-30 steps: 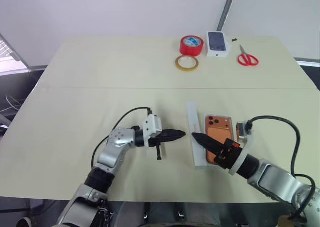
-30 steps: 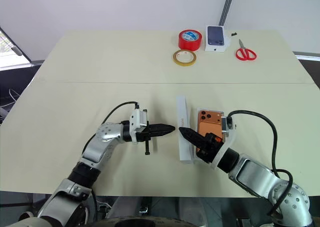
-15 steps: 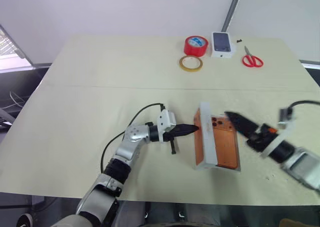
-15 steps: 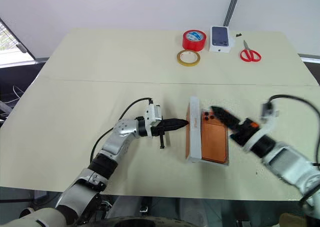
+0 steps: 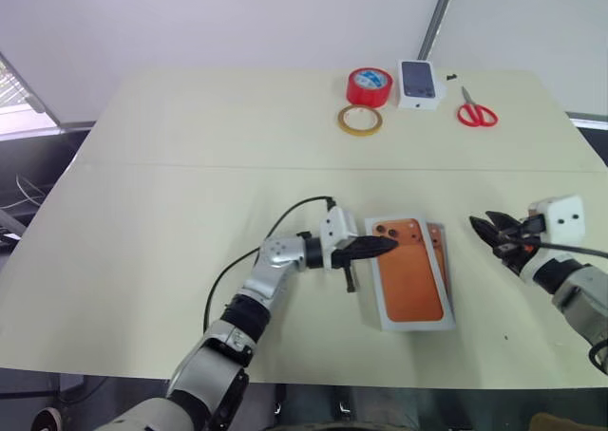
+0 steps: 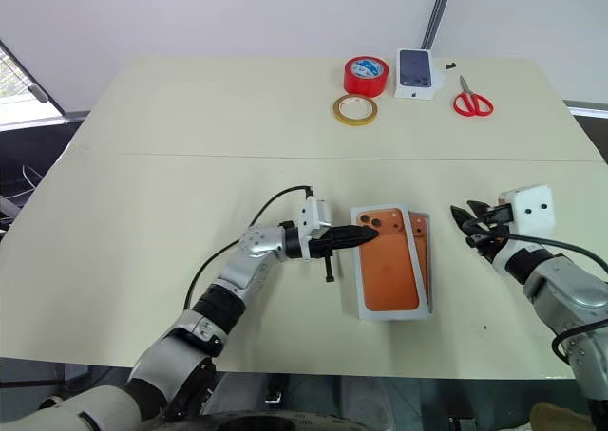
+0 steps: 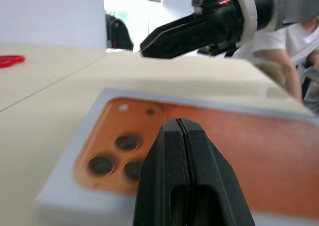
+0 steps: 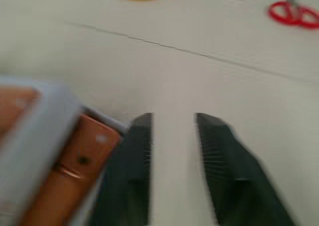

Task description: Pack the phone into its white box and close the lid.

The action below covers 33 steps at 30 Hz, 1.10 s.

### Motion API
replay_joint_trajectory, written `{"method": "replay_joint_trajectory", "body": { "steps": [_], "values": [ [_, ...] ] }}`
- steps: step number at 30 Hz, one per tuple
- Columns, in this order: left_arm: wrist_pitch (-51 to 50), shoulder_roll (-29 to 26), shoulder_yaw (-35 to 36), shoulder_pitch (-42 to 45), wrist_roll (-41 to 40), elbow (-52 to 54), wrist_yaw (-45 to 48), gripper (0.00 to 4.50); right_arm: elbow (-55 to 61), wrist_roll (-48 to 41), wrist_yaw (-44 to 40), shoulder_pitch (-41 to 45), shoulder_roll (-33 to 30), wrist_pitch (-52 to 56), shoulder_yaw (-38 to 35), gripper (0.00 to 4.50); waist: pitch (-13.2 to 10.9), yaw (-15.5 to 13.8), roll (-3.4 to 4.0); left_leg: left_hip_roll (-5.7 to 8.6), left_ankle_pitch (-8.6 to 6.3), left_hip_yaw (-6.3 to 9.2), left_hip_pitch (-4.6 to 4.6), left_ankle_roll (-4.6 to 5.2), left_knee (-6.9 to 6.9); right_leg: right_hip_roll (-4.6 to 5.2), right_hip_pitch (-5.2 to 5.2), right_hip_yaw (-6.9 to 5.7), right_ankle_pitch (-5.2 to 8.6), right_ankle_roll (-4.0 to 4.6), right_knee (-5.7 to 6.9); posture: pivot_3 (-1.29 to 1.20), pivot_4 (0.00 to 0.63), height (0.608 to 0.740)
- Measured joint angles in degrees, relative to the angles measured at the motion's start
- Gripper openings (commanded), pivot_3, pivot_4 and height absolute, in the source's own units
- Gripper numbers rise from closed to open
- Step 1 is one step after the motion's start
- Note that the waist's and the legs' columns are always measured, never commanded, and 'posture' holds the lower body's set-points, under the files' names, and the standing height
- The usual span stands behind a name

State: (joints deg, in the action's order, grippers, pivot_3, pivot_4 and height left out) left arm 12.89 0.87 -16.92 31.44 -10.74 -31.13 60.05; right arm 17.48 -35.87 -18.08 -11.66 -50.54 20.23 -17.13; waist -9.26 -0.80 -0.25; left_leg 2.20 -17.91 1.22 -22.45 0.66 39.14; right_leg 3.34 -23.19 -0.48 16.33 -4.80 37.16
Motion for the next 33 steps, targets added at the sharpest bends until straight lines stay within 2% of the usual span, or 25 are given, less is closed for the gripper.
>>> {"method": "replay_joint_trajectory", "body": {
  "steps": [3, 7, 9, 13, 23, 33],
  "values": [
    [-3.0, -3.5, 0.2, -0.5, 0.0, 4.1, 0.3, 0.0, 0.6, 9.6, -3.4, -2.5, 0.0, -6.3, 3.5, 0.03, 0.0, 0.0, 0.0, 0.0, 0.0, 0.01, 0.01, -0.01, -0.01, 0.0, 0.0, 0.0, 0.0, 0.0, 0.01, 0.0, 0.15, 0.74],
    [-8.6, -11.6, 0.3, -4.0, -0.4, 10.7, 4.2, 0.0, 3.1, 16.0, -8.2, -6.5, 2.0, -11.4, 7.2, 0.03, 0.1, 0.2, 0.12, -0.01, 0.05, 0.02, 0.06, -0.1, -0.02, 0.0, 0.0, 0.04, 0.0, 0.01, 0.06, 0.0, 0.15, 0.74],
    [-9.8, -13.0, 0.5, -4.9, -0.4, 10.8, 4.8, 0.0, 3.2, 16.4, -9.1, -6.7, 3.8, -12.1, 6.5, 0.03, 0.1, 0.0, 0.12, 0.0, 0.07, 0.03, 0.06, -0.12, 0.03, 0.04, 0.04, 0.04, 0.0, 0.01, 0.05, 0.0, 0.15, 0.74],
    [-10.1, -11.5, 0.2, -4.8, -0.4, 10.6, 4.5, 0.0, 3.7, 15.9, -10.4, -5.7, 6.5, -12.1, 4.1, 0.03, 0.0, -0.3, 0.08, 0.06, 0.04, 0.04, 0.04, -0.09, 0.04, 0.12, 0.08, 0.04, 0.0, 0.01, -0.05, 0.0, 0.15, 0.74],
    [-7.8, -4.0, -1.2, -2.0, 2.1, 2.8, 0.8, 0.0, 6.2, 17.6, -12.5, -7.3, 9.5, -11.7, 3.1, 0.03, 0.0, 0.0, 0.08, 0.06, 0.04, 0.03, 0.06, -0.1, 0.02, 0.09, 0.05, 0.03, 0.0, 0.01, 0.03, 0.0, 0.15, 0.74],
    [-6.3, -1.8, -1.3, 0.4, 3.3, -0.8, -0.8, 0.0, 7.2, 20.9, -11.9, -7.1, 11.2, -10.1, 2.1, 0.03, 0.0, 0.0, 0.09, 0.07, 0.05, 0.02, 0.07, -0.1, 0.03, 0.09, 0.06, 0.03, 0.0, 0.01, 0.04, 0.0, 0.15, 0.74]
  ]
}}
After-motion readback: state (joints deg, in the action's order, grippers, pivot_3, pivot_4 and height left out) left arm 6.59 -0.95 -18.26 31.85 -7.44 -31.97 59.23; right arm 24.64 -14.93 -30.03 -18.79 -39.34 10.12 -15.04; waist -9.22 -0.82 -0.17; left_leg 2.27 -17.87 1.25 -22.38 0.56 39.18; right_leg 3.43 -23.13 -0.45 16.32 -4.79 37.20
